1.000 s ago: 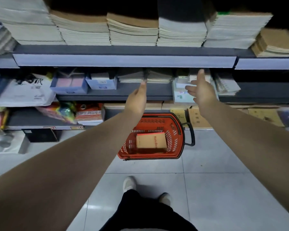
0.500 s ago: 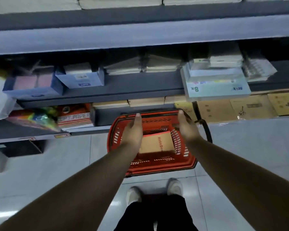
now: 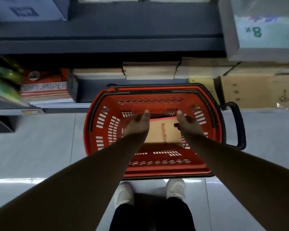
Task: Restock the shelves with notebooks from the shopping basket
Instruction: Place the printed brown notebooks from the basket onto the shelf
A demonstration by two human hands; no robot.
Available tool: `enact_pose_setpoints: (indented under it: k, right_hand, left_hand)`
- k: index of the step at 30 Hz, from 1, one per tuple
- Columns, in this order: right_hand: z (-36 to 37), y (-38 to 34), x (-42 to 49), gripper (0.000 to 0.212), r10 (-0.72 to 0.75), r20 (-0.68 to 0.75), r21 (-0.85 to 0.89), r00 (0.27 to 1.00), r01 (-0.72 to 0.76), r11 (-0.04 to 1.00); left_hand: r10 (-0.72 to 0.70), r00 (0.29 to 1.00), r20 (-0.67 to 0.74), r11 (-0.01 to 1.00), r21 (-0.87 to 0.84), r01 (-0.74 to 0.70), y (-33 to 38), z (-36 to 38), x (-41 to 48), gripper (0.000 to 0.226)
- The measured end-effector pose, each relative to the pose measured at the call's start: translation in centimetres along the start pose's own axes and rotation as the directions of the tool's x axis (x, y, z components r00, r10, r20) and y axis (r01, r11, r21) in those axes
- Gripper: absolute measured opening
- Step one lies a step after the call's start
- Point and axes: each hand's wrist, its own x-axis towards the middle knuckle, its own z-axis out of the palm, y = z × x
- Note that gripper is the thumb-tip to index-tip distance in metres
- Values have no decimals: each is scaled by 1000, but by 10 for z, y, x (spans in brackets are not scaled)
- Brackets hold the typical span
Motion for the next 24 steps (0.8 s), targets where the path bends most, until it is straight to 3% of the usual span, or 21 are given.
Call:
enact_pose_setpoints:
  k: [2, 9, 12, 18, 22, 24]
  right_hand:
    - [7, 19, 18, 51, 39, -11, -18, 999, -39, 999]
    - [31, 84, 66, 36, 79, -48, -98, 996, -83, 992]
    - [42, 108, 82, 38, 100, -68, -116, 993, -108, 987]
    - [61, 140, 121, 40, 108, -60, -116, 992, -114, 987]
    - [62, 157, 147, 56, 174, -115, -80, 978, -184, 980]
    - [61, 165, 156, 63, 237, -138, -67, 962, -247, 967]
  left_hand:
    - [21, 1000, -20, 999, 50, -20, -22, 14, 17, 56]
    - [-90, 995, 30, 985, 148, 85, -93, 42, 65, 65]
    - [-130, 991, 26, 975, 184, 123, -114, 48, 84, 66]
    - [-224, 974, -33, 973, 42, 226, -151, 51, 131, 56]
    - [-98, 994, -37, 975, 197, 104, -175, 51, 156, 59]
    - [-48, 998, -41, 984, 170, 54, -186, 53, 168, 54]
